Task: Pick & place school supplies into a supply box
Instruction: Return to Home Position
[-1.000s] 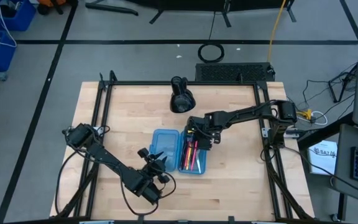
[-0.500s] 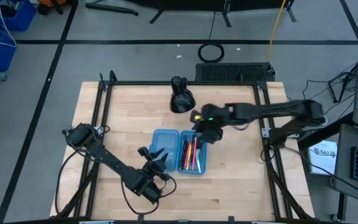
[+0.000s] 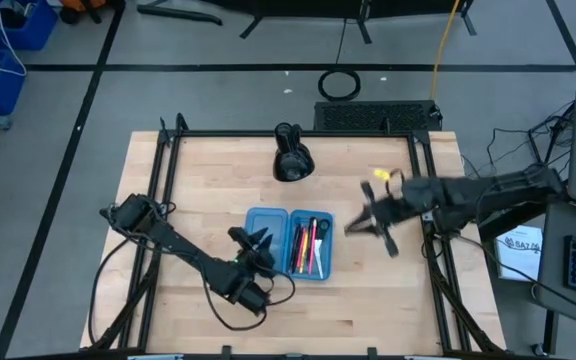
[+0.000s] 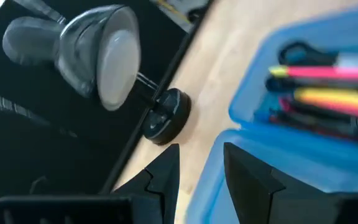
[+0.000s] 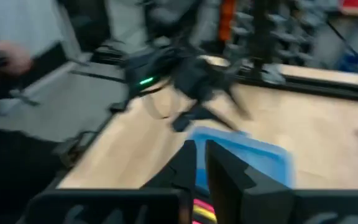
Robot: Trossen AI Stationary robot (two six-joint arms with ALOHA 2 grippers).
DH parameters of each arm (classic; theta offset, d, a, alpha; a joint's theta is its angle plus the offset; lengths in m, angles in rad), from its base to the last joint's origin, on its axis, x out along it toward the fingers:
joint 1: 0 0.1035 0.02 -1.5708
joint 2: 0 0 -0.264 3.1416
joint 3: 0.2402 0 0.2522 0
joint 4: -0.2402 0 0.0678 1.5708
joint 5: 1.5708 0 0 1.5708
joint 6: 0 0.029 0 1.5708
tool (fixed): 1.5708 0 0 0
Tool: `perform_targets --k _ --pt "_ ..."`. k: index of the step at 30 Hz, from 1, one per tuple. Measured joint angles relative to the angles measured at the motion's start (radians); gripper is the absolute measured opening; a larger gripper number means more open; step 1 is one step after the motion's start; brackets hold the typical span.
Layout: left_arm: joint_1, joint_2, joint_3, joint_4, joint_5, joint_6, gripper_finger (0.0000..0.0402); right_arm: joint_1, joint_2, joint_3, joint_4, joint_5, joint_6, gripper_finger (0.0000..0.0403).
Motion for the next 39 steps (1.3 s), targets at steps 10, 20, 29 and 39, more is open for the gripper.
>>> perform_targets --k 10,20,29,39 --pt "0.056 -0.25 0.035 0.328 0.434 0.821 0.0071 0.065 -0.085 -0.4 0.422 0.253 -0.05 0.0002" --pt "0.204 -0.664 -0.017 0.514 0.889 1.112 0.0004 -0.033 -0.229 -0.402 0.374 0.196 -0.199 0.0001" --pt "0.309 -1.101 -0.597 0.845 1.0 0.975 0.0004 -0.104 -0.386 -0.561 0.522 0.09 -0.158 0.0" --pt "0.357 -1.376 -1.104 1.348 1.072 0.901 0.0002 -0.186 -0.456 -0.779 0.711 0.089 0.046 0.0"
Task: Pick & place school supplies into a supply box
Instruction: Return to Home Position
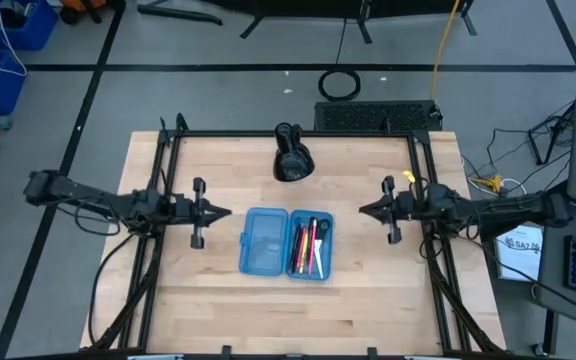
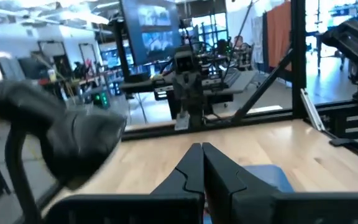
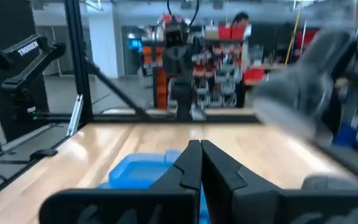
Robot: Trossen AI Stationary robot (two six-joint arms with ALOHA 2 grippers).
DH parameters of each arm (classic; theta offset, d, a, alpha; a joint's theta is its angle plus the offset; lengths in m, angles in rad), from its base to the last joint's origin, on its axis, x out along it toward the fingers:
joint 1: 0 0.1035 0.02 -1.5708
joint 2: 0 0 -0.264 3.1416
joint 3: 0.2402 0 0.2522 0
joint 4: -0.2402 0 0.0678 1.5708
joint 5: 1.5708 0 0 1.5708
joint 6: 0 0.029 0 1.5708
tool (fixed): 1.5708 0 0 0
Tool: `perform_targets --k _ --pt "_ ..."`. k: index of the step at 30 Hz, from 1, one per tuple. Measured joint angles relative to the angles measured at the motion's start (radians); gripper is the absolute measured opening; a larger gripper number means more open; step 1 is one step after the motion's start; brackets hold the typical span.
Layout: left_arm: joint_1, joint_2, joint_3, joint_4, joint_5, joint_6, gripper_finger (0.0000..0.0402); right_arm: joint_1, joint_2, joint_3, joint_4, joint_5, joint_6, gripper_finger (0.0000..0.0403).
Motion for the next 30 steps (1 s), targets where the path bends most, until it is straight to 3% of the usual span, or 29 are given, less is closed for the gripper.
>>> perform_targets --k 8,15,24,26,30 --pt "0.009 -0.101 -0.171 0.042 0.011 -0.048 0.0003 -0.007 0.004 -0.087 0.091 -0.02 0.022 0.0" --pt "0.009 -0.136 -0.171 -0.01 0.005 -0.047 0.0002 -0.039 -0.003 -0.088 0.083 -0.02 -0.005 0.0" --pt "-0.039 -0.199 -0.17 0.128 -0.037 0.035 0.0002 -0.039 -0.021 -0.09 0.072 -0.023 -0.013 0.0" --pt "-0.068 -0.237 -0.159 0.091 -0.044 0.051 0.0002 -0.039 -0.04 -0.09 0.058 -0.022 -0.016 0.0" --pt "-0.134 -0.323 -0.153 -0.08 -0.156 0.058 0.0001 -0.039 -0.104 -0.091 0.002 -0.051 -0.032 0.0"
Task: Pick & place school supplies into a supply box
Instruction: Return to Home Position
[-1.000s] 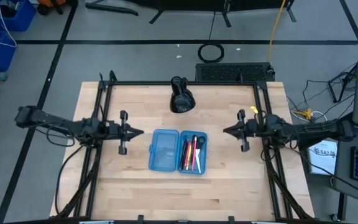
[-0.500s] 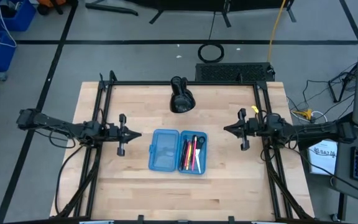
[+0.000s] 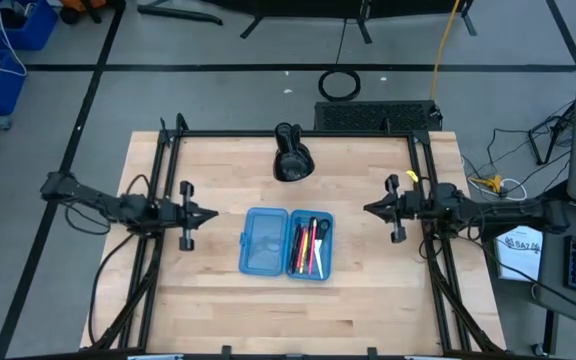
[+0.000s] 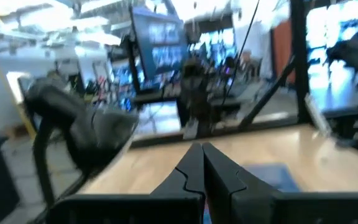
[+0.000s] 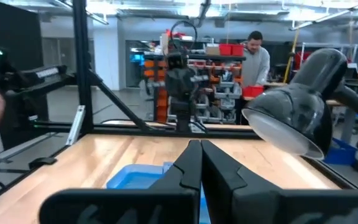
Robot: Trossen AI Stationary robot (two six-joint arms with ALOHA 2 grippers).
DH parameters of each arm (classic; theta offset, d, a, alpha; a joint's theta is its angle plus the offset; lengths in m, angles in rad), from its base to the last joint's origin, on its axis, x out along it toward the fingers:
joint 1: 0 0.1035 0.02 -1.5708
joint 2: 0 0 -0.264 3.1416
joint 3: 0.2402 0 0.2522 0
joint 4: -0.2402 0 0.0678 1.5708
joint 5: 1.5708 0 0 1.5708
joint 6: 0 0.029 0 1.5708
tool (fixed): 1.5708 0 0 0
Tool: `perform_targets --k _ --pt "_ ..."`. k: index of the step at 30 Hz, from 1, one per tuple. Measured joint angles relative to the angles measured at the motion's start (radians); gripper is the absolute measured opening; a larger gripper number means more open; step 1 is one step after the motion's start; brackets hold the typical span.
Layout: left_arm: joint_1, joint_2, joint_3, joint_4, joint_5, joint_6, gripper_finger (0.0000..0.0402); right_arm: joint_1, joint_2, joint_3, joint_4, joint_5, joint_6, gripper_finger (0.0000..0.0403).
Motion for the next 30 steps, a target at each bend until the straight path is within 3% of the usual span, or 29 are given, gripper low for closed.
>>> perform_targets --k 4,8,14,21,30 --pt "-0.033 -0.085 -0.016 -0.154 -0.105 -0.027 0.0001 0.0 -0.062 0.0 -0.1 -0.025 -0.001 0.0" --pt "-0.034 -0.16 -0.018 -0.254 -0.115 -0.071 0.0001 0.0 -0.096 -0.001 -0.195 -0.025 0.002 0.0" --pt "-0.034 -0.213 -0.018 -0.287 -0.108 -0.088 0.0001 0.0 -0.103 -0.001 -0.181 -0.046 0.004 0.0" --pt "-0.034 -0.203 -0.018 -0.283 -0.107 -0.189 0.0021 0.0 -0.103 -0.001 -0.133 -0.048 0.061 0.0" --pt "-0.034 -0.203 -0.018 -0.281 -0.107 -0.191 0.0025 0.0 -0.103 -0.001 -0.134 -0.048 0.08 0.0"
